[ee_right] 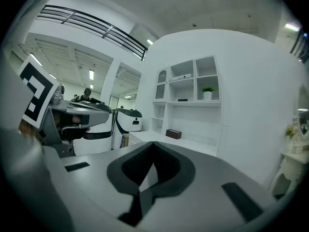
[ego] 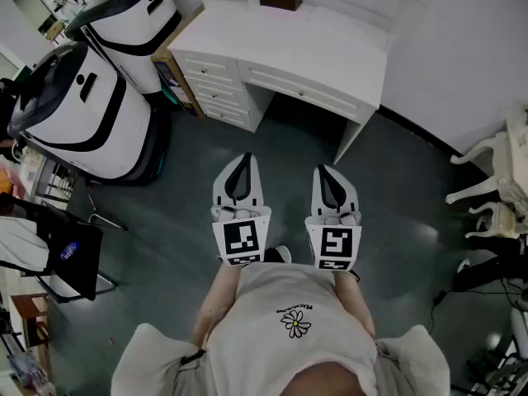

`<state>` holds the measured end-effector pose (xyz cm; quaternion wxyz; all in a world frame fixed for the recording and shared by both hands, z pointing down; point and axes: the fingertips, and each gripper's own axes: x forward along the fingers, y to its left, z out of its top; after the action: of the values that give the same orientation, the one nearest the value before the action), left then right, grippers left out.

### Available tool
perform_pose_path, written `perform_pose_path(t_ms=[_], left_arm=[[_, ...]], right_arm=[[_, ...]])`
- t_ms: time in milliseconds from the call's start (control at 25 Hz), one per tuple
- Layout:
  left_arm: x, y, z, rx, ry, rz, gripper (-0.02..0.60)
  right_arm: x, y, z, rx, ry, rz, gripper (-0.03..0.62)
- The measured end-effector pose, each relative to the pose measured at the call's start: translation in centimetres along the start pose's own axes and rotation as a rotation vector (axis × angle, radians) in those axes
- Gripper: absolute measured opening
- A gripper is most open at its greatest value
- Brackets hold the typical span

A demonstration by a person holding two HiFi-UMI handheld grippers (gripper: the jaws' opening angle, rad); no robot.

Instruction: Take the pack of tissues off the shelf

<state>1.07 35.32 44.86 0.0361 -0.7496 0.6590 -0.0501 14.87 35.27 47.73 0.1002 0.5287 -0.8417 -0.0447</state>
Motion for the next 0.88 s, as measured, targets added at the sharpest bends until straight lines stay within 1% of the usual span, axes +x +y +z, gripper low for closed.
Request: perform_pose_path(t_ms=[520, 760, 880], left_arm=[[-0.7, 0.9, -1.0, -0.029, 0.016, 0.020, -0.002], [-1.1, 1.8, -1.4, -0.050, 0.008, 0.041, -0.002], [-0.4, 2.6, -1.2, -0.057, -0.005, 0.055, -0.002]], right_arm=[[0.3, 1.5, -0.6, -0.008, 0.004, 0.039, 0.003], [0.9, 1.3, -0.2, 0.069, -0.044, 0.036, 0.003], [1.8, 0.8, 0.1, 0.069, -0.051, 0.039, 0.003]])
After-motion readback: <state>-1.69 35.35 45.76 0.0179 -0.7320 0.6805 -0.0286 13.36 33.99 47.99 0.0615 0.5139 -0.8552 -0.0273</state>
